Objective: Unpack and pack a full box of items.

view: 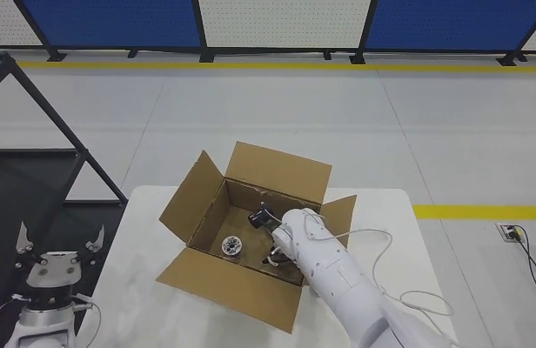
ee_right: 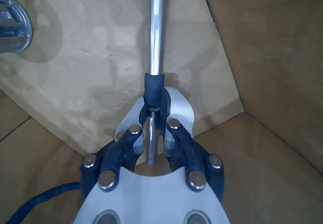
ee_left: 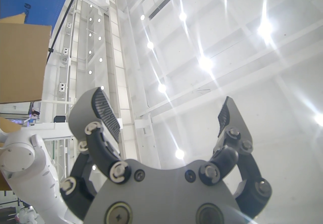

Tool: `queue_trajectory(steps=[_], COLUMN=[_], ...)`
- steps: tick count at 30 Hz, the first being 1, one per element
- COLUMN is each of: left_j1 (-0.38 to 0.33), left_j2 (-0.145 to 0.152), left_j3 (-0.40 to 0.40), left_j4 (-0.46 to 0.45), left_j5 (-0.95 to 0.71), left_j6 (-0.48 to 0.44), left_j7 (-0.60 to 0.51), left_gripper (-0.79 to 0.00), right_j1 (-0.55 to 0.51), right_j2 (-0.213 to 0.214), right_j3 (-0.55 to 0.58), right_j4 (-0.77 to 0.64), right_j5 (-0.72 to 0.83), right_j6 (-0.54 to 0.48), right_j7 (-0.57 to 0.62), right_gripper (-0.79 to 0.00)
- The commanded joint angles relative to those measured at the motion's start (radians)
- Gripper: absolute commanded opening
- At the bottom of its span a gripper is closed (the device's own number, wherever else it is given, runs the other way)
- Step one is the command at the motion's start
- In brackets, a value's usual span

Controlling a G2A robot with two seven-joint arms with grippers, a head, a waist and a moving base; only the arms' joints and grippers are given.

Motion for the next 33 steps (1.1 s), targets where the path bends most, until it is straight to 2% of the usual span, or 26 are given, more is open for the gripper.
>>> queue_trajectory(steps=[1, 7, 17, 25, 33], left_j1=[0.001, 0.003, 0.001, -0.006, -0.01], left_j2=[0.0, -0.001, -0.001, -0.001, -0.001], left_j3=[-0.001, -0.002, 0.006, 0.017, 0.029], left_j4=[0.0, -0.001, 0.0, 0.002, 0.001], left_j5=[0.0, -0.003, 0.004, 0.011, 0.02], left_j6=[-0.002, -0.004, 0.001, 0.007, 0.011], left_j7=[0.001, -0.002, -0.006, -0.009, -0.014], left_gripper=[0.0, 0.0, 0.0, 0.0, 0.0], right_j1=[0.0, 0.006, 0.028, 0.043, 0.039], right_j2=[-0.001, -0.001, 0.019, 0.051, 0.1], right_j3=[0.0, 0.005, 0.027, 0.046, 0.067], right_j4=[0.002, 0.005, 0.007, -0.007, -0.061], right_j5=[-0.001, 0.001, 0.027, 0.036, 0.022], right_j6=[0.003, -0.014, -0.152, -0.294, -0.413], right_j7=[0.001, -0.016, -0.095, -0.206, -0.396], right_gripper=[-0.785, -0.785, -0.785, -0.785, -0.785])
